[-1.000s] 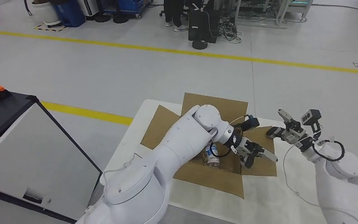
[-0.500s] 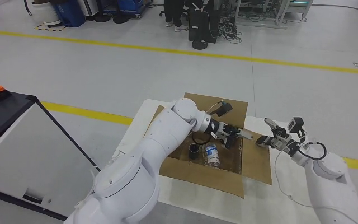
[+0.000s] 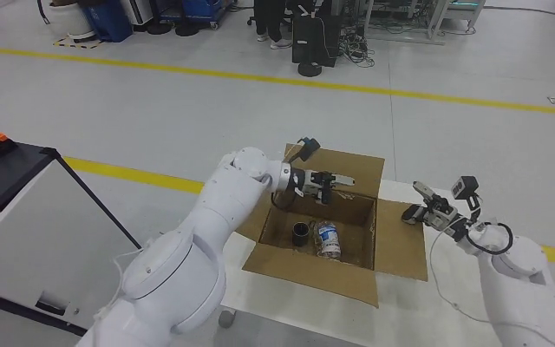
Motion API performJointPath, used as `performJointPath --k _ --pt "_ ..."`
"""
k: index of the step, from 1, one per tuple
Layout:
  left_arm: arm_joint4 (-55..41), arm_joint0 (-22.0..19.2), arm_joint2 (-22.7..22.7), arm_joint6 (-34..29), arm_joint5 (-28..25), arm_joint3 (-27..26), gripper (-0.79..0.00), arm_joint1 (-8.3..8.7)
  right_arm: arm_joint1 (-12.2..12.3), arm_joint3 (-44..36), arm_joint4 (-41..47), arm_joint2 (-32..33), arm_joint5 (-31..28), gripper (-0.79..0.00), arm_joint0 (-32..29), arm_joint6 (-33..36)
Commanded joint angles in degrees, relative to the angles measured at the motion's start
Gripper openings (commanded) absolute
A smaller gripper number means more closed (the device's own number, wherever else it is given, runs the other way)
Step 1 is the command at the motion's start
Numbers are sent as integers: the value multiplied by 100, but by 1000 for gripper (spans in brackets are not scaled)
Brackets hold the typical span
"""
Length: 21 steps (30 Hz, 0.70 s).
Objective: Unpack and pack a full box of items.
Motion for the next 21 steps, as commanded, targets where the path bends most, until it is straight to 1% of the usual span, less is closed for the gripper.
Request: performJointPath --k 1,6,8,10,16,21 --pt "-30 -46 -47 80 -115 124 0 98 37 -466 20 169 -22 0 -134 57" --pt "-38 -61 -120 278 -319 183 0 334 103 -1609 -263 350 -83 0 -505 116" --pt "-71 -48 -161 345 -401 183 0 433 111 -1939 -405 298 -29 0 -599 46" --pt "-99 -37 -200 437 -474 183 0 540 121 -2197 -729 190 -40 0 -610 -71" --pt "-170 -3 -312 598 -763 183 0 830 143 -2652 -1827 -377 68 0 -447 -229" --pt "-191 42 -388 705 -833 183 0 1029 154 -2825 -2680 -842 264 0 -224 -325"
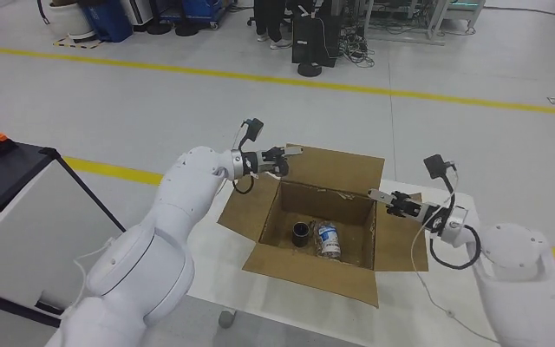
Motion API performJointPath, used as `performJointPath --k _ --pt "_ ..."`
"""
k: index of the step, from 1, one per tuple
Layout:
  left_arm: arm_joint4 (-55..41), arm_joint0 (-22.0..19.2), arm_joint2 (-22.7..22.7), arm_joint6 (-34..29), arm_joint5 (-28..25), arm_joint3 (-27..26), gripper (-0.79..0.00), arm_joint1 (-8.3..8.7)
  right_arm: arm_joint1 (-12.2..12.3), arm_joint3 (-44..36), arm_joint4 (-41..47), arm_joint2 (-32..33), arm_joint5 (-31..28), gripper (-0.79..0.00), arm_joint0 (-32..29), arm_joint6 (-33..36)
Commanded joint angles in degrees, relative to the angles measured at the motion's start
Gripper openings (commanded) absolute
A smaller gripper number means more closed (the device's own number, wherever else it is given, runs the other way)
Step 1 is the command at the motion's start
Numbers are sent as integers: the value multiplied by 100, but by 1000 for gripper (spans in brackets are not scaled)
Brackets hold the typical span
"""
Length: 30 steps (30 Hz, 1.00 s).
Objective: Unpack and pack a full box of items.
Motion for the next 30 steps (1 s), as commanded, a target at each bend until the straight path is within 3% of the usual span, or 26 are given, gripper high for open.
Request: performJointPath --k 1,6,30 --pt "-15 19 -34 4 -17 0 0 71 3 -61 -369 -189 92 0 65 -40" --pt "32 17 -61 -222 -19 0 0 123 16 -222 -1023 -459 2 0 146 -193" --pt "32 17 -61 -222 -19 0 0 123 16 -222 -1023 -459 2 0 146 -193"
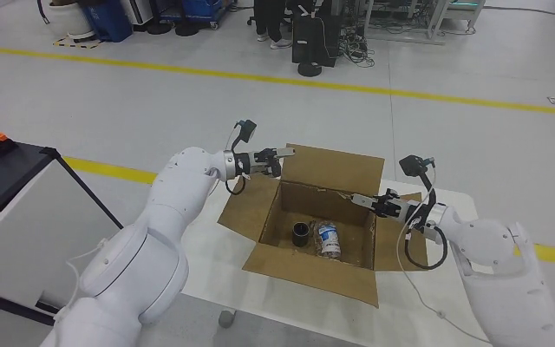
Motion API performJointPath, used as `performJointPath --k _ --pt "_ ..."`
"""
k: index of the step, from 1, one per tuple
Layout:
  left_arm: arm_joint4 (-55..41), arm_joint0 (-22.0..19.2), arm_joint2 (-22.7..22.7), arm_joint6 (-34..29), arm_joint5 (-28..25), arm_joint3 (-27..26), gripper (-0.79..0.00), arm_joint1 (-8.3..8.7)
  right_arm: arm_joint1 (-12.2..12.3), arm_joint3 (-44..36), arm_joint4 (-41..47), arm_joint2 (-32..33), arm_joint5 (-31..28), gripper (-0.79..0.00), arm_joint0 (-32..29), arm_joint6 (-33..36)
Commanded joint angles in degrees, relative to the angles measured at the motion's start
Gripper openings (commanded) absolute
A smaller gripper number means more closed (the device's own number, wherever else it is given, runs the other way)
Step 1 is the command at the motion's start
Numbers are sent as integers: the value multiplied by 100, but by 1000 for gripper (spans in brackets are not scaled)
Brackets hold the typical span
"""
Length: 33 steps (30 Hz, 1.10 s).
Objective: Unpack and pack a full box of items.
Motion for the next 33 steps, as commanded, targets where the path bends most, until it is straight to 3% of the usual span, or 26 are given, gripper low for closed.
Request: performJointPath --k 1,6,12,18,24,33 --pt "0 0 0 0 0 0 0 0 0 0 0 0 0 0 0 0" --pt "19 93 -7 149 51 -136 0 7 5 -9 208 63 -237 0 -75 -74" --pt "341 317 35 346 152 -729 0 121 52 591 1733 609 -922 0 -205 288" --pt "1064 462 228 532 549 -1408 0 207 96 1365 3122 1016 -1115 0 -251 829" --pt "1813 626 443 584 1304 -2250 0 257 158 1706 3545 1358 -1377 0 -282 1064" --pt "2603 966 536 664 1896 -3171 0 410 207 2017 3965 1588 -1686 0 -315 1129"
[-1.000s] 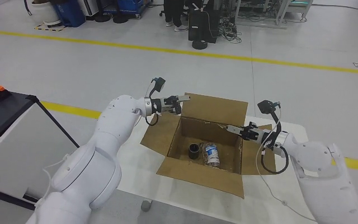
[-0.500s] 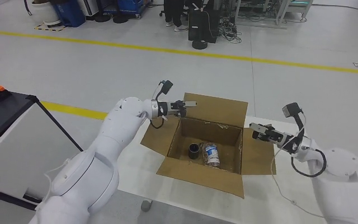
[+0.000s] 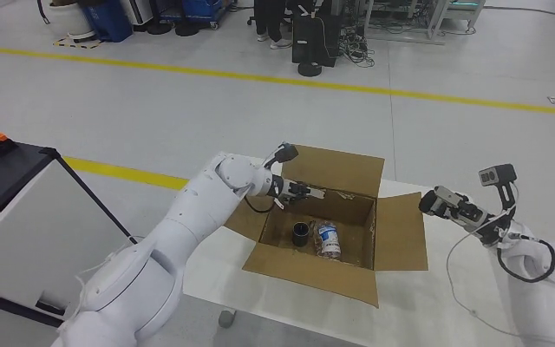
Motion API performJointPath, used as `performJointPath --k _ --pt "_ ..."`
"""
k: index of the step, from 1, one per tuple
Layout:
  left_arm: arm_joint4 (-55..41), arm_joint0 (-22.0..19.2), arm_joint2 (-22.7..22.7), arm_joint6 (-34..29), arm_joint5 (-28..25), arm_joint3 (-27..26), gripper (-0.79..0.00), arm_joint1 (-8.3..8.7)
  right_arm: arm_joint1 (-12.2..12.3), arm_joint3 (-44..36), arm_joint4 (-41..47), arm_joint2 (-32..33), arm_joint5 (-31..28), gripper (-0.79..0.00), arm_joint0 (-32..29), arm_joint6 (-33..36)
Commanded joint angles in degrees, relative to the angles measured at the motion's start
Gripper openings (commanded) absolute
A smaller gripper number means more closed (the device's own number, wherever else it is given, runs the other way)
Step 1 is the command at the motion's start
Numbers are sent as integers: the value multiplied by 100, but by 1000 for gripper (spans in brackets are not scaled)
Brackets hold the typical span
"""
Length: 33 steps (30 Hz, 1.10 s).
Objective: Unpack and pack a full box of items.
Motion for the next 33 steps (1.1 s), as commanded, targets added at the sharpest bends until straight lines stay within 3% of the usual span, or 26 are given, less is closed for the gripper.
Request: performJointPath --k 1,7,20,21,22,23,33 --pt "82 48 -36 0 101 -157 0 44 6 8 19 -13 3 0 0 5" --pt "740 191 12 -46 565 -680 0 172 24 -30 30 -77 -96 0 -7 44" --pt "740 191 12 -46 565 -680 0 172 24 -30 30 -77 -96 0 -7 44" --pt "1363 158 214 57 905 -630 0 179 24 -30 30 -77 -96 0 -7 44" --pt "1603 161 308 125 1117 -726 0 165 24 -30 30 -77 -96 0 -7 44" --pt "1173 314 174 143 953 -930 0 150 24 -30 30 -77 -96 0 -7 44" --pt "2215 311 597 -58 1545 -1091 0 44 24 -30 30 -77 -96 0 -7 44"
